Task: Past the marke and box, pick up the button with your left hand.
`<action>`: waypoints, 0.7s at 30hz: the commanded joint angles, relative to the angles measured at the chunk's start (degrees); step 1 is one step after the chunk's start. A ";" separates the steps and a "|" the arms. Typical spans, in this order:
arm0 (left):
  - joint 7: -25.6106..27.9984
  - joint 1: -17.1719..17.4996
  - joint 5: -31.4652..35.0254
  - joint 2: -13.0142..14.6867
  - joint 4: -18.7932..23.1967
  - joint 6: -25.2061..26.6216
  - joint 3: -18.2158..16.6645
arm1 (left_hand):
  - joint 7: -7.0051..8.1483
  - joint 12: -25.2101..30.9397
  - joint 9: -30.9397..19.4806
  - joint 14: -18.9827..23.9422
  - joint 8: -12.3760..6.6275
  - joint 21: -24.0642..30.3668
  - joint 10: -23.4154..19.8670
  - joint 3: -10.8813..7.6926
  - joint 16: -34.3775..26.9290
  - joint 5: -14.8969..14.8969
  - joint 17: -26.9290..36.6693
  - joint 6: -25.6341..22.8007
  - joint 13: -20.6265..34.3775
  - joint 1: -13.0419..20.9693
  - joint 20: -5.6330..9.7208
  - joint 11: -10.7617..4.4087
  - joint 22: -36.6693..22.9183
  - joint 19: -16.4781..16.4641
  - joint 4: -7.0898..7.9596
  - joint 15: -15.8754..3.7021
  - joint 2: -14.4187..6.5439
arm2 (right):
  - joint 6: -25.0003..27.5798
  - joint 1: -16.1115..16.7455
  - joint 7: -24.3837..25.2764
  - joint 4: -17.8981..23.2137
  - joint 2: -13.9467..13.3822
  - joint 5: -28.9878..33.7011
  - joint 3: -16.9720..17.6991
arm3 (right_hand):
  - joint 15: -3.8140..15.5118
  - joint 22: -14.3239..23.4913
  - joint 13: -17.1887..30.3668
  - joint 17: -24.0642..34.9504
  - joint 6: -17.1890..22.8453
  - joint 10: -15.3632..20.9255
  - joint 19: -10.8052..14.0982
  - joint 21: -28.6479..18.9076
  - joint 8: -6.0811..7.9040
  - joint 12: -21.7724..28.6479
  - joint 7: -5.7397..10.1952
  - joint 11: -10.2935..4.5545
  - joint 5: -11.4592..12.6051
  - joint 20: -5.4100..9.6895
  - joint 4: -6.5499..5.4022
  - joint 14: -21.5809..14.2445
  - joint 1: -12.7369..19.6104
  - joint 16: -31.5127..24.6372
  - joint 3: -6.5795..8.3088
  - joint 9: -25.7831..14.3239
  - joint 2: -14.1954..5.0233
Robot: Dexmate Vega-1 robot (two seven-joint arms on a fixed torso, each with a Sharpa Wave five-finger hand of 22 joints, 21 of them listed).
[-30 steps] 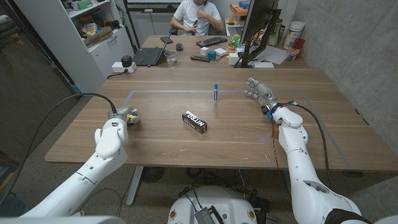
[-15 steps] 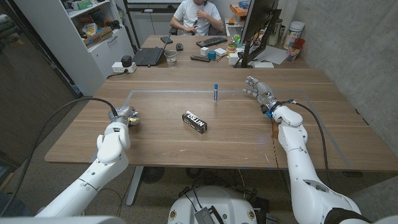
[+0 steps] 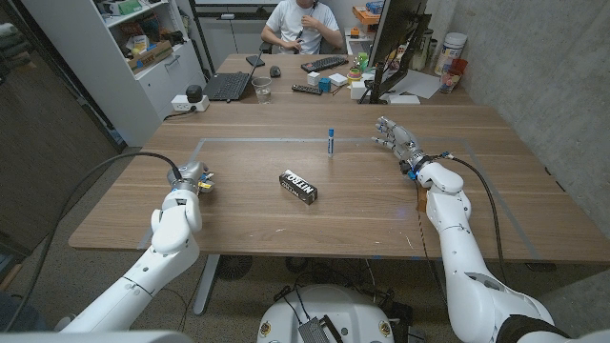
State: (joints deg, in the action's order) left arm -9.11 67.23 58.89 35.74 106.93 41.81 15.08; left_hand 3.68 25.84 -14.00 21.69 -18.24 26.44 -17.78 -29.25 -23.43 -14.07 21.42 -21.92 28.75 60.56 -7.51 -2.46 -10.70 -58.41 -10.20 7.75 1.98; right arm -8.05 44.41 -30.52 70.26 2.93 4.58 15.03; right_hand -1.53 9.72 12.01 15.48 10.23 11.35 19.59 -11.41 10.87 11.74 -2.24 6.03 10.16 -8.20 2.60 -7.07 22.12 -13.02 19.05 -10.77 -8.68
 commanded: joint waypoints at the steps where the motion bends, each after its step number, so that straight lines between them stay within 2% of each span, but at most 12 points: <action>1: -0.12 -0.03 1.07 0.15 1.47 0.79 0.37 | -0.12 0.27 -0.32 7.92 -0.33 -0.31 -0.24 -0.41 -1.29 -0.60 0.11 -0.79 0.33 6.91 0.26 -0.01 -0.04 0.08 0.06 -7.36 -7.22 | 0.46 0.17 -0.13 0.25 -0.41 -0.06 0.35 | 0.30 0.31 0.08 0.13 0.33 0.28 0.42 0.02 0.38 0.23 0.25 -0.27 -0.18 -0.18 0.02 -0.06 -0.66 -0.17 -0.14 -0.23 0.12; 14: -2.21 0.08 3.93 1.46 6.34 2.63 1.29 | -0.19 0.53 -0.65 7.72 -0.41 -0.42 -0.24 -0.03 -0.81 -0.71 0.10 -0.99 1.15 6.07 -0.10 -0.01 -0.03 0.77 0.77 -7.09 -7.11 | 0.74 0.54 -0.29 0.84 -0.59 -0.28 0.67 | 0.33 0.31 0.08 0.07 0.28 0.31 0.37 0.06 0.37 0.24 0.31 -0.34 -0.15 -0.12 0.03 0.03 -0.75 -0.15 -0.18 -0.23 0.02; 16: -2.46 -0.02 4.41 1.54 6.86 3.05 1.41 | -0.18 0.60 -0.71 7.71 -0.42 -0.50 -0.31 0.02 -0.73 -0.74 0.10 -1.02 1.30 5.97 -0.18 0.45 -0.03 1.01 0.80 -7.04 -7.10 | 1.09 0.61 -0.23 1.14 -0.48 -0.41 0.77 | 0.30 0.31 0.08 0.06 0.27 0.27 0.37 0.06 0.36 0.23 0.32 -0.46 -0.14 -0.11 0.03 0.04 -0.78 -0.15 -0.18 -0.23 0.00; 21: -3.56 -0.31 5.55 2.30 8.07 3.70 1.64 | -0.21 0.64 -0.84 7.49 -0.38 -0.55 -0.23 0.14 -0.54 -0.80 0.15 -0.95 1.63 5.78 -0.32 0.08 -0.02 1.30 0.85 -6.97 -7.07 | 1.22 0.78 -0.17 1.68 -0.43 -0.46 0.84 | 0.31 0.31 0.08 0.03 0.29 0.31 0.38 0.07 0.38 0.25 0.30 -0.47 -0.13 -0.10 0.06 0.02 -0.78 -0.16 -0.18 -0.23 -0.05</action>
State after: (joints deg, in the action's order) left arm -11.04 67.36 62.02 36.89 112.00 43.96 16.23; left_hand 3.70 26.13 -14.53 21.76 -18.46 26.23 -17.89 -29.21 -23.92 -14.47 21.36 -22.53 30.11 60.94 -7.79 -2.58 -10.63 -57.56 -9.70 7.90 1.00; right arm -7.25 44.85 -30.70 71.10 2.48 4.35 15.61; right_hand -1.53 9.72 12.01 15.42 10.23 11.35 19.60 -11.41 10.87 11.74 -2.24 6.03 10.16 -8.19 2.60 -7.07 21.51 -13.02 19.06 -10.77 -8.69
